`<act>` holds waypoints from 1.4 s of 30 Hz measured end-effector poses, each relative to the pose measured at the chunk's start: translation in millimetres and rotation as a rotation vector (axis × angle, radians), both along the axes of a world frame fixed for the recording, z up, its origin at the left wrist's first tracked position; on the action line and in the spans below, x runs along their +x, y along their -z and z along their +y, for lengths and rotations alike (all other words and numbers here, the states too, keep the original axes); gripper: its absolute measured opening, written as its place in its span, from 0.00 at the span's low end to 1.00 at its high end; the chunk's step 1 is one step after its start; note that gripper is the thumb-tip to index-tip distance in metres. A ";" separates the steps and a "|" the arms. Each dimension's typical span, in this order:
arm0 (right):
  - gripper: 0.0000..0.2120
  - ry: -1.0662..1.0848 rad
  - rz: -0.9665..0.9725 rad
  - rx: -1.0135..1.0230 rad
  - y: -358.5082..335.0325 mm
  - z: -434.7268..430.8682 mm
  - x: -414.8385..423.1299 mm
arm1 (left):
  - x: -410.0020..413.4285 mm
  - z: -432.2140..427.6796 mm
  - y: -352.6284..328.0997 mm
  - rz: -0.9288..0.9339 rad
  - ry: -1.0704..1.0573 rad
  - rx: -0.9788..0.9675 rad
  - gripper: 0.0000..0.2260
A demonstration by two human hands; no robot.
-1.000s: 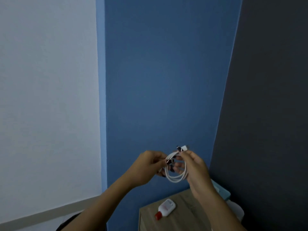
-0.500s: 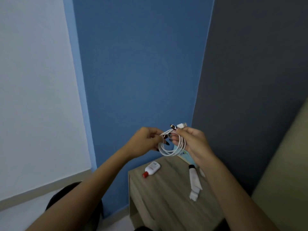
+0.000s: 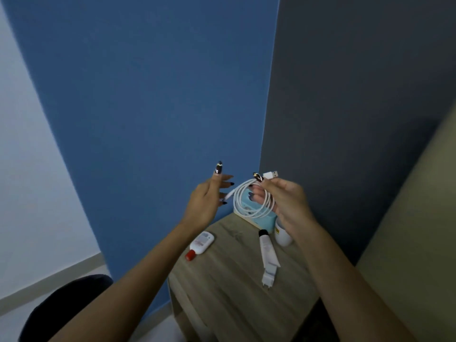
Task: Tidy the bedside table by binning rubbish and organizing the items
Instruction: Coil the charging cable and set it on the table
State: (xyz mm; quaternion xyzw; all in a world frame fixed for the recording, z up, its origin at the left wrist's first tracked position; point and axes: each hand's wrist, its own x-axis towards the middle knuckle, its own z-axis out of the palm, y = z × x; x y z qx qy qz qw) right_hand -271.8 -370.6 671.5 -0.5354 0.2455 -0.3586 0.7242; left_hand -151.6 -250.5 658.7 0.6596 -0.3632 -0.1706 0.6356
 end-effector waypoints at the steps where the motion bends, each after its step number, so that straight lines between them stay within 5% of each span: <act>1: 0.05 0.027 0.005 0.029 6.0 -8.4 2.6 | 7.4 -11.8 10.8 0.024 -0.026 0.005 0.24; 7: 0.05 0.206 0.085 0.144 50.0 -64.7 13.1 | 44.4 -75.9 94.6 -0.005 -0.038 0.215 0.09; 14: 0.05 0.605 0.329 0.271 170.0 -125.7 -21.8 | 75.5 -106.4 168.9 0.031 0.000 0.349 0.09; 23: 0.10 0.870 0.488 0.506 299.5 -158.3 -66.3 | 50.2 -130.1 220.7 -0.030 0.161 0.396 0.11; 29: 0.09 0.943 0.596 0.358 323.9 -178.7 -63.8 | 48.3 -130.7 231.2 -0.019 0.171 0.408 0.10; 34: 0.12 1.093 0.902 0.130 329.5 -169.7 -55.1 | 49.2 -129.0 237.4 -0.035 0.166 0.432 0.11; 42: 0.25 0.917 1.005 -0.231 334.0 -155.0 -51.7 | 30.6 -136.7 250.9 -0.238 0.156 0.457 0.09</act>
